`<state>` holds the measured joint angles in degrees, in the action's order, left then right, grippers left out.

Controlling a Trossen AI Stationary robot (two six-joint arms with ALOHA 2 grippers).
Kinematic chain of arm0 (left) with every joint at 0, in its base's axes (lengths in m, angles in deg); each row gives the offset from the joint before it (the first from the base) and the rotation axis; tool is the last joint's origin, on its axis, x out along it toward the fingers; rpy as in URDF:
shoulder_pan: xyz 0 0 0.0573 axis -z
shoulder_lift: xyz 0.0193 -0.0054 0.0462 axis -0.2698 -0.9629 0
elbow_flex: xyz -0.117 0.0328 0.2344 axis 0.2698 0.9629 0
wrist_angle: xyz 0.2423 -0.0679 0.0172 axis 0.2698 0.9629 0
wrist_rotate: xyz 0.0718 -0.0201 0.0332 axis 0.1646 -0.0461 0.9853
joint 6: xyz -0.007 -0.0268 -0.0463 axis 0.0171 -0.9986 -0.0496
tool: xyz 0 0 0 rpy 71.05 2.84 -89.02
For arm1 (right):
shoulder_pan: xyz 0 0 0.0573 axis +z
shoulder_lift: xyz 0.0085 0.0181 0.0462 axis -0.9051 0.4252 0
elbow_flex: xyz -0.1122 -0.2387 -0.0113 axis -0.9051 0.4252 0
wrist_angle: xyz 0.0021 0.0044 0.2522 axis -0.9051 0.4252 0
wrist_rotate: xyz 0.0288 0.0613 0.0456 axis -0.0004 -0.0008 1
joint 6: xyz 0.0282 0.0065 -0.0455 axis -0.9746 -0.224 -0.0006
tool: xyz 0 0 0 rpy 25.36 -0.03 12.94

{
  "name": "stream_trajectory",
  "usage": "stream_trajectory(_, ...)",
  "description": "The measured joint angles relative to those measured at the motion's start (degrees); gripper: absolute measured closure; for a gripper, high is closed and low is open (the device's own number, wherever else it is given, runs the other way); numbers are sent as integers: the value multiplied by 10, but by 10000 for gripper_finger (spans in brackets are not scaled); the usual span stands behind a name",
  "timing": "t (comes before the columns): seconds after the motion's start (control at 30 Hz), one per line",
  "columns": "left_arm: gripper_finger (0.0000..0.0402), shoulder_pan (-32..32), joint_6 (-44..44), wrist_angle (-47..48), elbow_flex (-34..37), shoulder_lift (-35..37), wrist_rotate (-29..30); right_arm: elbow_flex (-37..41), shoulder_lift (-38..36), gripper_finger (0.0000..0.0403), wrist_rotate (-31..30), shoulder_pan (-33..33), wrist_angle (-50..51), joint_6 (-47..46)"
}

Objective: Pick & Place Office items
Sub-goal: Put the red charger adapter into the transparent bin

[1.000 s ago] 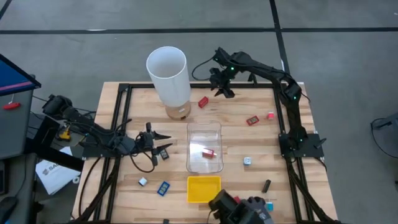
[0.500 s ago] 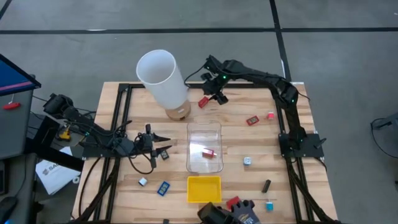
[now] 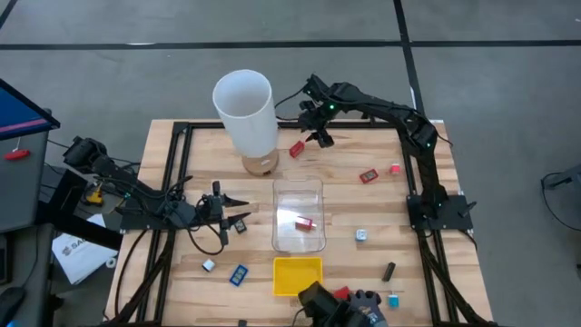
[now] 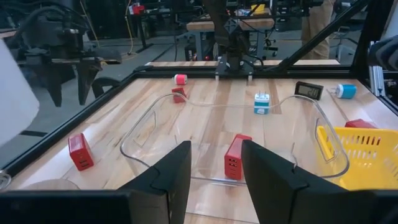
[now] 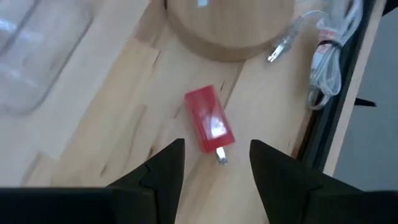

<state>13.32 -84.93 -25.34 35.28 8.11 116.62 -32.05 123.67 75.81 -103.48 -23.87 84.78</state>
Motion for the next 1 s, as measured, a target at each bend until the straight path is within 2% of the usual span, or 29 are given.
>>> stream_trajectory(0.17,266,0,0,0,0,0,0,0,0,228,15,-40,-20,-137)
stream_trajectory(0.23,266,0,-1,0,0,0,-1,2,0,228,15,-55,-12,-162)
stream_trajectory(0.37,266,0,0,-3,0,0,-2,30,0,228,16,-49,-8,-146)
stream_trajectory(0.53,266,0,1,-6,0,0,-2,76,1,228,17,-21,-82,-126)
stream_trajectory(0.63,266,0,0,-6,0,0,-2,81,0,228,17,-16,-116,-125)
stream_trajectory(1.0,266,0,-3,-6,0,0,-4,104,0,228,17,10,-129,-97)
